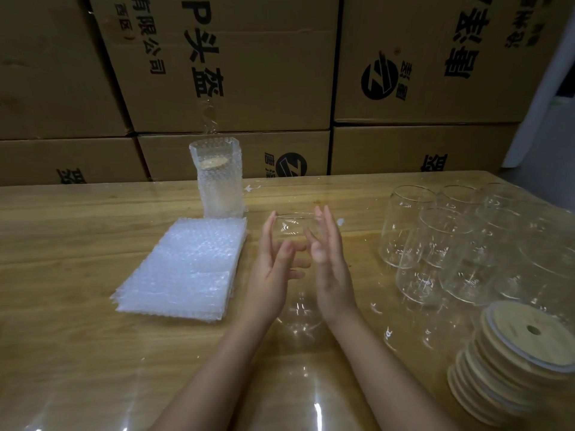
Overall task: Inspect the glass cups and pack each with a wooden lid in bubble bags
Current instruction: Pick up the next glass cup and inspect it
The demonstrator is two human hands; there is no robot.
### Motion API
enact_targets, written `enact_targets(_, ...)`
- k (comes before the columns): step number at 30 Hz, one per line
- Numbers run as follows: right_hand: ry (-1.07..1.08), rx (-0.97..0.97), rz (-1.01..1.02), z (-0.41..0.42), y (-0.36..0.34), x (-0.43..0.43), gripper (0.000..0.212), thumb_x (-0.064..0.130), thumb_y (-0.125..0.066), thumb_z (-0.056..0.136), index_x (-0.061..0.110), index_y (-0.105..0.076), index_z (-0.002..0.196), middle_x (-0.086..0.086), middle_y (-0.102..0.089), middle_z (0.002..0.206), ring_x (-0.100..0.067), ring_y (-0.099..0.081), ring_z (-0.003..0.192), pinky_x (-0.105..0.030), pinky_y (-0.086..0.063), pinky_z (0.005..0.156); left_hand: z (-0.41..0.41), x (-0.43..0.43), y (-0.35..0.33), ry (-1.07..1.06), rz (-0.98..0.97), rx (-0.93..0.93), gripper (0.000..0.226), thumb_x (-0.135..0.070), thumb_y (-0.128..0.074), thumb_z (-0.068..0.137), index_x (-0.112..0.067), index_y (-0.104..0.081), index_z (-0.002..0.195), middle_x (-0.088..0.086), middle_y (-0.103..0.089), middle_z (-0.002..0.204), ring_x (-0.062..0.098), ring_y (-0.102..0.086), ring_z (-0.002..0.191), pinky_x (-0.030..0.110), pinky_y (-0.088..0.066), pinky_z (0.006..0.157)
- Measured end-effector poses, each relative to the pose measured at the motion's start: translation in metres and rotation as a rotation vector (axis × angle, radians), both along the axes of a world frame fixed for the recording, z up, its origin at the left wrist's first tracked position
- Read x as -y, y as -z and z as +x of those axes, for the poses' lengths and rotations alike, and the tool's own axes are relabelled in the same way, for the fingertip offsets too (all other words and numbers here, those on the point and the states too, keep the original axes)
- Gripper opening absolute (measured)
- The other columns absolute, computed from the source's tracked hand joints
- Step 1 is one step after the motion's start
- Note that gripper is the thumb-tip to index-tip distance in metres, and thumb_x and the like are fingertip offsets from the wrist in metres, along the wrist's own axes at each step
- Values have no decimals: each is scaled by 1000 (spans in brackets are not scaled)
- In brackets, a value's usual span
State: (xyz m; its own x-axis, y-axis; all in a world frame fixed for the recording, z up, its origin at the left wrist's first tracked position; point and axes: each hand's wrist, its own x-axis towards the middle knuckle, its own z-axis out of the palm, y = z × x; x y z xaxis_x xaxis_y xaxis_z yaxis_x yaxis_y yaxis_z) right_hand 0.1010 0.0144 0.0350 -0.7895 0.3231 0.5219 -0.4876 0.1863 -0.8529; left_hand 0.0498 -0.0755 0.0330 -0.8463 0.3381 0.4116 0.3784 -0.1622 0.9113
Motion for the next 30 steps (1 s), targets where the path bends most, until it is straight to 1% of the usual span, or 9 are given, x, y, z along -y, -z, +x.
enact_targets(5,-98,4,-64,-3,-7,-11,52,61,-40,86,59,-24,135,24,-32,149,-3,-43,132,-36,-35,111,2,-7,-3,-5,57,-12,80,-85,-52,65,-51,-25,132,0,-68,109,16,-67,103,29,-54,84)
enact_targets(7,-111,23,-106,-4,-8,-9,54,73,-43,81,63,-27,131,20,-37,148,-4,-42,132,-36,-34,111,1,-7,-4,-46,43,-56,80,-84,-48,70,-46,-23,136,-2,-67,113,11,-62,111,30,-48,95)
enact_targets(10,-117,69,-209,-4,-5,-4,60,79,-38,77,56,-33,133,19,-49,139,-5,-54,122,-32,-42,103,-2,-7,-6,-84,28,-112,75,-81,-45,76,-44,-23,138,-23,-64,114,-4,-56,114,12,-42,93)
enact_targets(12,-106,111,-285,-5,-4,-2,58,73,-32,83,45,-40,134,19,-56,132,-8,-61,113,-32,-47,96,-3,-9,-8,-105,41,-141,67,-79,-43,78,-48,-25,135,-15,-65,115,-2,-56,115,9,-40,93)
enact_targets(14,-77,177,-346,-7,-3,1,52,64,-27,93,35,-51,129,18,-61,126,-9,-64,108,-33,-48,93,-5,-11,-8,-127,104,-142,64,-78,-44,79,-49,-29,134,-8,-66,112,7,-59,115,20,-43,98)
enact_targets(17,-77,257,-526,-8,-3,2,47,46,-25,101,24,-64,113,9,-70,112,-14,-65,107,-37,-52,90,-7,-14,-8,-168,152,-191,56,-75,-44,83,-52,-33,134,-9,-65,111,15,-61,113,22,-47,93)
enact_targets(22,-172,435,-799,-9,-5,-4,37,31,-33,103,12,-65,100,-4,-70,106,-23,-65,97,-28,-55,60,-9,-14,-4,-190,154,-343,53,-63,-43,93,-50,-27,142,-10,-60,118,20,-59,115,25,-47,94)
enact_targets(26,-246,565,-740,-9,-9,-8,48,40,-32,102,2,-59,116,-15,-69,103,-24,-71,75,-29,-54,55,-11,-11,-7,-210,143,-468,58,-60,-41,94,-43,-24,146,-3,-56,126,23,-58,114,36,-46,98)
enact_targets(30,-172,675,-522,-8,-11,-15,53,47,-33,100,3,-63,97,-11,-72,70,-21,-69,55,-27,-54,46,-15,-10,-7,-227,117,-606,60,-59,-38,96,-40,-18,149,-7,-53,130,23,-57,113,43,-48,96)
